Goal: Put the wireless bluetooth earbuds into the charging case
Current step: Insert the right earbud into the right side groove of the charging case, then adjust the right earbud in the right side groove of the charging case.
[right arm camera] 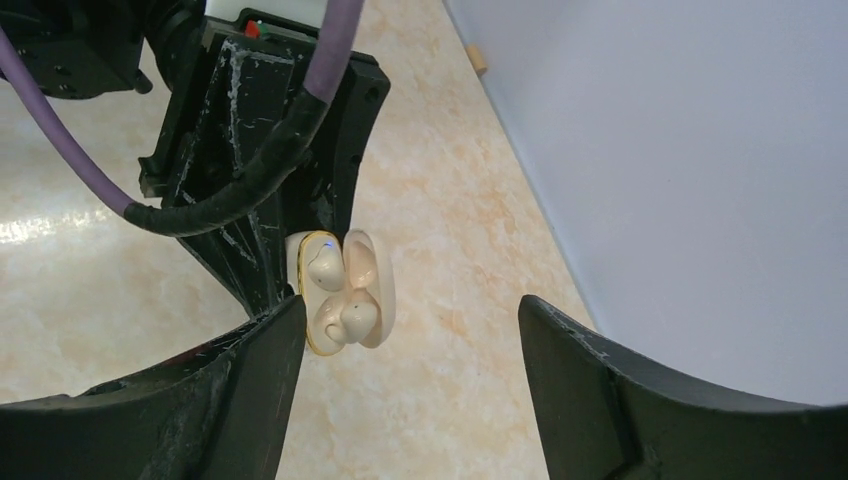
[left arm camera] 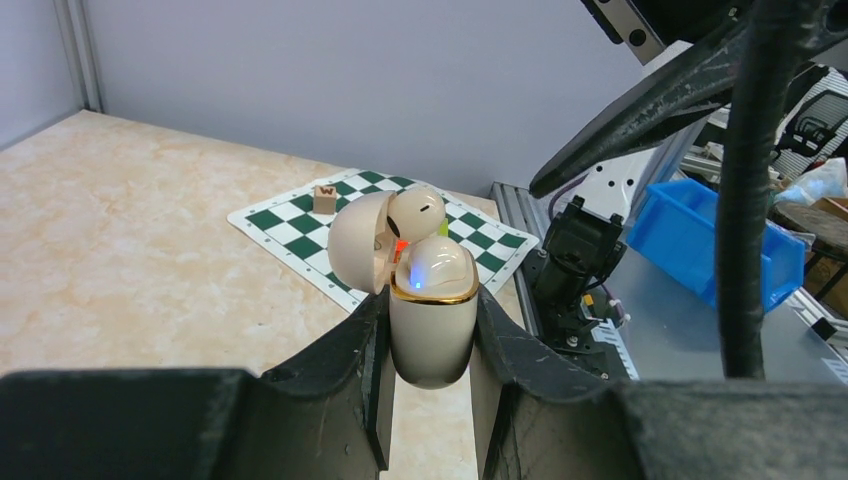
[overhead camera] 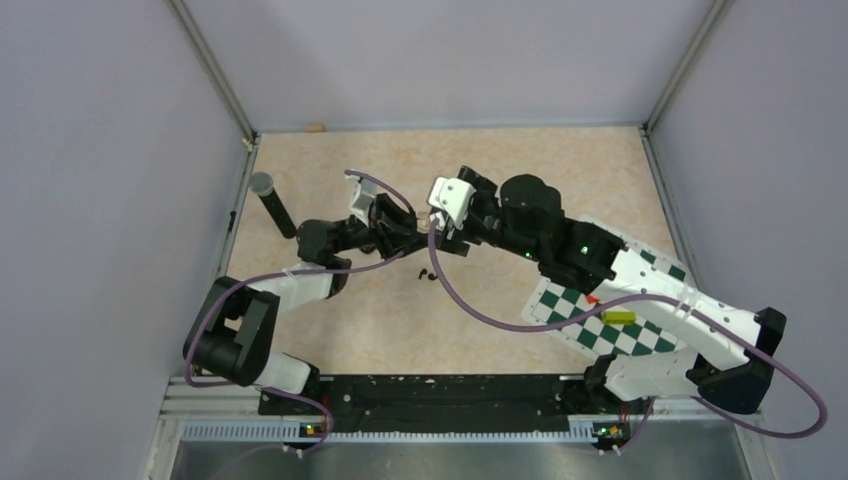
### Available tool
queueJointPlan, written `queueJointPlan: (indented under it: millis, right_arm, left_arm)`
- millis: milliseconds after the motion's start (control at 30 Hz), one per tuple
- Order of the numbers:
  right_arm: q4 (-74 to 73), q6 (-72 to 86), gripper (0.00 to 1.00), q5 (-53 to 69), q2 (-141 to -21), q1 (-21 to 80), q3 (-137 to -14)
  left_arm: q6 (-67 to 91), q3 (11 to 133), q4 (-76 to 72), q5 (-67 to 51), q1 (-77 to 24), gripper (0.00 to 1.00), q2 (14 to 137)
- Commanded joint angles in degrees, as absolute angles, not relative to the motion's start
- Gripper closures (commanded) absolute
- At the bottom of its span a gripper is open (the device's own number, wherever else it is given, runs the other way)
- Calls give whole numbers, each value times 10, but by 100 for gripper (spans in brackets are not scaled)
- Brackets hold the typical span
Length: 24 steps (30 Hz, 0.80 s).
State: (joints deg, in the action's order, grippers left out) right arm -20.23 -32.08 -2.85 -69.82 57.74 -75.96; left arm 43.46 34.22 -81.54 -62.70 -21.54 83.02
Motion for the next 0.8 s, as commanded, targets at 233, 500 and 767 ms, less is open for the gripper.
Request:
queueJointPlan:
  millis: [233, 500, 767]
  right_arm:
    - [-141, -239, 15, -65, -640, 527, -775]
    - [-91, -191, 12, -93, -712, 526, -768]
    - [-133, -156, 11, -52, -753, 527, -820]
  left_arm:
    - [420, 291, -927, -487, -173, 100, 767]
    - [379, 280, -913, -456, -166, 100, 772]
    - [377, 278, -927, -479, -166, 100, 755]
